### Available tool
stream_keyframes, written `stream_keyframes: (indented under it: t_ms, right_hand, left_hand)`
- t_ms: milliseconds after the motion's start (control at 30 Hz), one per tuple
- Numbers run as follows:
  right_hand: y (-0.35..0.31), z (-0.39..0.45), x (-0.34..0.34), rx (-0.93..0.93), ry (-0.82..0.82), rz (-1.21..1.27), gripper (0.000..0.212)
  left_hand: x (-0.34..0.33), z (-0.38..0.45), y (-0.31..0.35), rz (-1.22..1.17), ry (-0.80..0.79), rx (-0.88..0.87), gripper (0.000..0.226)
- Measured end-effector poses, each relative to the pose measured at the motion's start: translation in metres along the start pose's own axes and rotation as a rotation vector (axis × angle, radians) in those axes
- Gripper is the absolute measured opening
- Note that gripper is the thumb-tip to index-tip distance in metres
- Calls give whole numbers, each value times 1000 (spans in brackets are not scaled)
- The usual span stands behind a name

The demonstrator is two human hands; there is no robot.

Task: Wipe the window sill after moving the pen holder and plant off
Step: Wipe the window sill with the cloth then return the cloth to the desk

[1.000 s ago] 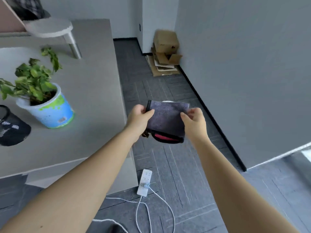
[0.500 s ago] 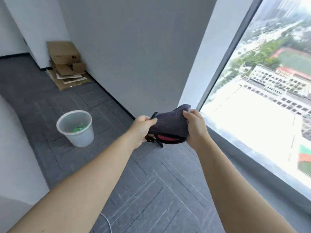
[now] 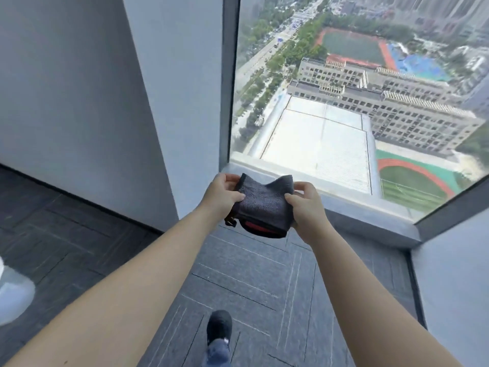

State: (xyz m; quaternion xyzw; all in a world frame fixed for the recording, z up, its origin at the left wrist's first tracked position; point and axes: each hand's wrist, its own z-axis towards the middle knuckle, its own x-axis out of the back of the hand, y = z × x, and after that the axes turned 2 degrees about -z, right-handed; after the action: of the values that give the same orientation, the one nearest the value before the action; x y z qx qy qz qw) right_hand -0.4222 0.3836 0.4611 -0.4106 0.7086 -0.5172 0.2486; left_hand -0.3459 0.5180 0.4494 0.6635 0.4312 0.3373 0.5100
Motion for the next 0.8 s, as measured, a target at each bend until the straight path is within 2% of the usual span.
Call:
stream_keyframes:
  t_ms: [133, 333, 400, 567, 800]
  right_hand:
    - [-4, 80, 5, -25, 45, 7, 19]
    - [-20, 209, -6, -63, 74, 21, 32]
    - [-20, 245, -8, -85, 86, 25, 32]
    - [-14, 333, -8, -122, 100, 41, 32]
    - [24, 474, -9, -150, 67, -101, 32]
  left_hand:
    - [-19, 88, -4, 77, -34, 47, 32]
    - [-28, 220, -4, -53, -161, 361, 14]
    - [-34, 254, -1, -40, -163, 366, 16]
    - [-55, 342, -10, -18, -88, 264, 38]
    - [-75, 471, -56, -20, -50, 310, 33]
